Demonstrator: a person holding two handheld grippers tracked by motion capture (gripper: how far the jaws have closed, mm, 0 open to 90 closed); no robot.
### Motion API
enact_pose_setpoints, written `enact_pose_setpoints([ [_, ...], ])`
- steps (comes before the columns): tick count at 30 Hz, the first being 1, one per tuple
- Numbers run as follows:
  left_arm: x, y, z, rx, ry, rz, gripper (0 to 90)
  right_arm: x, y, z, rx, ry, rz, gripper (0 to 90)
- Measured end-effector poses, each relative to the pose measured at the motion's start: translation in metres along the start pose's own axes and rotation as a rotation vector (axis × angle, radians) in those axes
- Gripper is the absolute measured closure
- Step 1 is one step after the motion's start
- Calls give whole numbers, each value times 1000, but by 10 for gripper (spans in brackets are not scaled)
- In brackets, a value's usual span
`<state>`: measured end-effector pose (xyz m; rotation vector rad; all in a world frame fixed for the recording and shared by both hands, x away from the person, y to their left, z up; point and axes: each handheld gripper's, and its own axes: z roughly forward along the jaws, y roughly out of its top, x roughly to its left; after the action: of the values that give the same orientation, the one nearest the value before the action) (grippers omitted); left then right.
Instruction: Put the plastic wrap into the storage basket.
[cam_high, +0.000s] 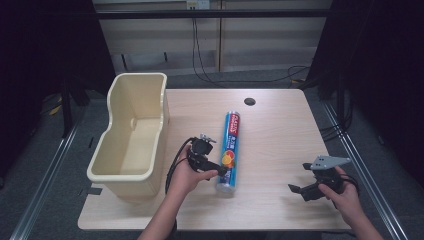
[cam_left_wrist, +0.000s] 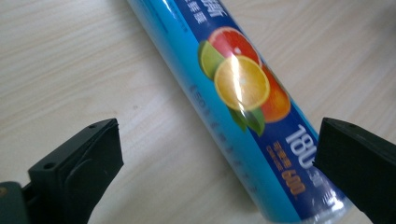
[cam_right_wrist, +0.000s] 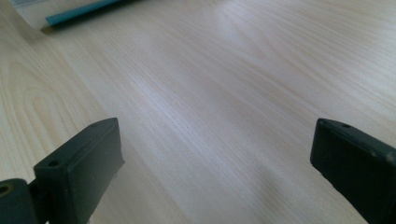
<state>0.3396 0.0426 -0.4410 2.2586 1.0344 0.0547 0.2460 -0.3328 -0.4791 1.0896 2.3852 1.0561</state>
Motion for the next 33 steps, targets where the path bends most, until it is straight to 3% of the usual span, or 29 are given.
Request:
enact_pose_setpoints([
  [14, 0, 29, 14, 11, 13, -38, 20, -1, 1, 0, -8, 1, 5, 20],
  [23, 3, 38, 23, 24, 15, -80, 24, -3, 1, -1, -16, -1, 9, 20],
  [26, 5, 41, 26, 45, 14, -75, 27, -2, 1, -1, -18, 2, 10, 20],
  [27, 4, 42, 27, 33, 16, -92, 27, -2, 1, -1, -19, 2, 11, 20],
  [29, 5, 45, 28, 54, 19, -73, 30, -2, 1, -1, -18, -1, 10, 20],
  [33, 5, 51, 32, 64, 22, -88, 37, -3, 2, -1, -25, -1, 14, 20],
])
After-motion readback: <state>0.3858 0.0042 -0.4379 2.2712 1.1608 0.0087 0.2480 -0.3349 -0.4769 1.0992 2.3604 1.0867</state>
